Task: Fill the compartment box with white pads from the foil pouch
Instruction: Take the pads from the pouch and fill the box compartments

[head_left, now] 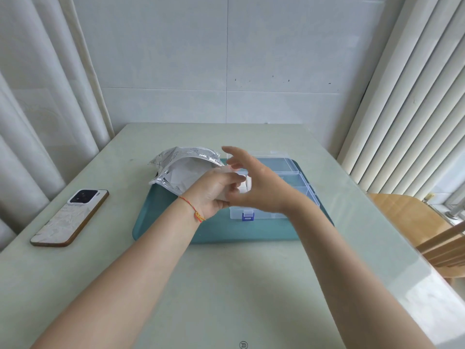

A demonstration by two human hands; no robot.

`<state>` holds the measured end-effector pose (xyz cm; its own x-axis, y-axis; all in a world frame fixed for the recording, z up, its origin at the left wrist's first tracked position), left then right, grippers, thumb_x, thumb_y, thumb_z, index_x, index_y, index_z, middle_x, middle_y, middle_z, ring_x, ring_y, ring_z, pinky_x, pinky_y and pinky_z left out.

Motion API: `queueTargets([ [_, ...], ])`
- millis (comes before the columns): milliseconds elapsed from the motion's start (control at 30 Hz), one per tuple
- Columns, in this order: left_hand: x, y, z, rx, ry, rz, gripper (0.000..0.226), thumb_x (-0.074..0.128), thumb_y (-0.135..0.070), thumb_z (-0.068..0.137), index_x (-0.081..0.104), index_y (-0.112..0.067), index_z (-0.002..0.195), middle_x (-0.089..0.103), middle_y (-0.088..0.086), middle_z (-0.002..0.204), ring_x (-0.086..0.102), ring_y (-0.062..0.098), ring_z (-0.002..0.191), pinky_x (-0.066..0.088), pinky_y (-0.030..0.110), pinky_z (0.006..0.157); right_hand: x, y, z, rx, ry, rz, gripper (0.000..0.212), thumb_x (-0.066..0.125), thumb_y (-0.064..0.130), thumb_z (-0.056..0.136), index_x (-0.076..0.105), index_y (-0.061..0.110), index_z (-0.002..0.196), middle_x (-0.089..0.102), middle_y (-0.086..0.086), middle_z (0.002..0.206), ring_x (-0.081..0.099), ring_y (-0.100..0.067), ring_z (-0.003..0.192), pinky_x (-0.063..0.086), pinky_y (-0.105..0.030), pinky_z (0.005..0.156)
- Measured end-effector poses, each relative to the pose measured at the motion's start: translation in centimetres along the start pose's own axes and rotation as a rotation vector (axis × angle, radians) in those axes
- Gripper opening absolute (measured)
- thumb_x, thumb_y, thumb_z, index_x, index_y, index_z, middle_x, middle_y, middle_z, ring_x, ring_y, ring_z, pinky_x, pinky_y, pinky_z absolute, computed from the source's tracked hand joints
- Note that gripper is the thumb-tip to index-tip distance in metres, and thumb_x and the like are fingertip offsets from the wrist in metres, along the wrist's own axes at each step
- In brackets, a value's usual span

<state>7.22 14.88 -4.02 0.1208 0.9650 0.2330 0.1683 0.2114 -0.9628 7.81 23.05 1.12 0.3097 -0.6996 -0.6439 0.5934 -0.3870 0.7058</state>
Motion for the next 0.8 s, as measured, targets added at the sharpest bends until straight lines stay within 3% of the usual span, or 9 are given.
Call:
queueTargets([
  [67,-0.8,0.1,0.2,0.011,-0.043,0.008,0.039,0.069,-0.008,0.08,0.058,-0.02,0.115,0.047,-0.003,0.065,0.045,0.011,0.049,0.04,0.02,0.045,-1.7,-0.8,-0.1,0.101,-0.083,0.131,0.041,0.061,0.008,0.086,0.06,0.026,0.124,0.061,0.002,0.119,0.057,0.0,0.106,0.041,-0.007,0.08],
  [133,-0.7,0.1,0.2,0.032,-0.033,0.061,0.054,0.072,-0.008,0.079,0.054,-0.018,0.129,0.048,-0.003,0.062,0.042,0.013,0.045,0.035,0.021,0.044,-2.7,-1.5,-0.3,0.2,-0.15,0.182,0.026,0.054,0.009,0.091,0.07,0.022,0.106,0.069,0.0,0.102,0.06,-0.005,0.088,0.043,-0.015,0.074],
  [233,0.5,0.0,0.2,0.07,0.054,0.145,0.066,0.073,-0.014,0.073,0.05,-0.02,0.135,0.052,-0.002,0.07,0.04,0.012,0.046,0.029,0.02,0.043,-1.4,-2.2,-0.7,0.292,-0.002,0.248,0.011,0.059,0.021,0.095,0.069,0.017,0.098,0.065,0.017,0.068,0.056,0.006,0.062,0.039,-0.009,0.06],
  [300,1.5,-0.1,-0.1,0.098,0.126,0.193,0.056,0.069,-0.012,0.076,0.054,-0.017,0.129,0.055,-0.002,0.076,0.042,0.012,0.051,0.03,0.02,0.046,-1.3,-2.9,-0.8,0.32,-0.004,0.279,0.008,0.063,0.023,0.093,0.065,0.017,0.088,0.058,0.017,0.057,0.05,0.005,0.05,0.036,-0.009,0.054],
  [433,2.0,0.1,-0.5,0.054,0.187,0.148,0.03,0.065,-0.016,0.088,0.062,-0.009,0.116,0.067,0.008,0.091,0.065,0.022,0.077,0.054,0.029,0.062,-2.5,-4.4,-0.7,0.376,-0.105,0.233,0.012,0.064,0.02,0.09,0.067,0.008,0.09,0.061,0.005,0.069,0.051,-0.004,0.059,0.039,-0.016,0.057],
  [500,1.4,0.6,-0.5,0.01,0.15,0.151,0.027,0.056,-0.019,0.098,0.061,-0.002,0.118,0.07,0.017,0.104,0.069,0.03,0.087,0.058,0.033,0.067,-3.3,-5.1,-0.8,0.423,-0.143,0.158,0.015,0.065,0.022,0.089,0.069,0.008,0.091,0.063,0.002,0.073,0.052,-0.011,0.065,0.039,-0.021,0.057],
  [633,0.6,0.9,-0.3,-0.011,0.08,0.138,0.023,0.044,-0.013,0.103,0.062,-0.001,0.112,0.072,0.019,0.099,0.072,0.031,0.077,0.058,0.031,0.062,-4.1,-5.0,-0.9,0.403,-0.209,0.087,0.025,0.069,0.029,0.089,0.066,0.012,0.106,0.066,0.003,0.083,0.06,-0.015,0.072,0.043,-0.018,0.056],
  [700,0.1,0.9,-0.1,-0.015,0.026,0.048,0.02,0.044,-0.009,0.102,0.062,-0.002,0.108,0.073,0.016,0.089,0.072,0.028,0.071,0.058,0.03,0.058,-3.6,-4.4,-0.9,0.322,-0.161,0.024,0.047,0.078,0.037,0.08,0.058,0.02,0.119,0.061,0.004,0.103,0.06,-0.014,0.088,0.046,-0.016,0.069],
  [800,-0.1,1.2,0.1,-0.041,-0.005,-0.018,0.022,0.042,-0.009,0.102,0.06,-0.001,0.111,0.073,0.014,0.084,0.071,0.024,0.064,0.058,0.031,0.057,-1.8,-3.7,-0.8,0.193,-0.039,-0.143,0.079,0.087,0.032,0.07,0.045,0.022,0.137,0.048,0.005,0.124,0.049,-0.014,0.105,0.039,-0.009,0.082],
])
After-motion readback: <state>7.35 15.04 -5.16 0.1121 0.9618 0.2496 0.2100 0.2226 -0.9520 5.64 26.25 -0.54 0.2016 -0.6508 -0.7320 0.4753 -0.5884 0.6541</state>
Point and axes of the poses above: each hand's wrist, its own z-axis towards the middle knuckle, its own x-axis out of the palm, y = z × x, the point moved 8 cm from there along z, towards the middle knuckle
